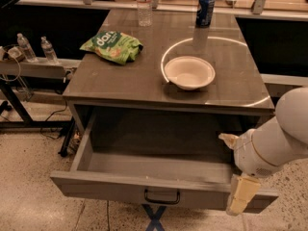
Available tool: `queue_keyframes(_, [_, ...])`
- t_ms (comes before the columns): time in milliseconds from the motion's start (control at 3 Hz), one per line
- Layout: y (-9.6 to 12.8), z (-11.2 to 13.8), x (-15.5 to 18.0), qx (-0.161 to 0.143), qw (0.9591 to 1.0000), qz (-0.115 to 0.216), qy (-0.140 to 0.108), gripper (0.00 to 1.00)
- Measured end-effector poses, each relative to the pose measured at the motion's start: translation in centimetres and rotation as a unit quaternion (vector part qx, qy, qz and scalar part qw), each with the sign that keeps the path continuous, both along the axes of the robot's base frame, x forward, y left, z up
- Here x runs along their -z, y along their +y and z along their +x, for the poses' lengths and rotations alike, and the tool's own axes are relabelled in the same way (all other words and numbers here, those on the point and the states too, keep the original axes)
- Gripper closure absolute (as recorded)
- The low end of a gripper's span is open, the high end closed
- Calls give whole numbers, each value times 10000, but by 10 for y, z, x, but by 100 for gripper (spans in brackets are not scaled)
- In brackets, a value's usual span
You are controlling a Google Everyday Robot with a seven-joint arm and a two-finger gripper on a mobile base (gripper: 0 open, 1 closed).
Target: Open top drawer
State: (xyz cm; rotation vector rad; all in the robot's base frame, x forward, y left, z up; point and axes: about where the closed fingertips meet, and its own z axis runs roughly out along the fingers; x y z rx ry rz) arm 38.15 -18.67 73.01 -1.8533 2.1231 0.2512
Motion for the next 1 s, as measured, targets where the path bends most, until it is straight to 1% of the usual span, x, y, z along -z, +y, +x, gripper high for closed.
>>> queue_keyframes(333, [14, 11, -7, -177, 9995, 71, -245, 0])
queue_keyframes(667, [36, 43, -2, -285, 9977, 209, -573, 21])
queue_keyframes(1000, [47, 66, -1, -281, 9965, 295, -734, 44])
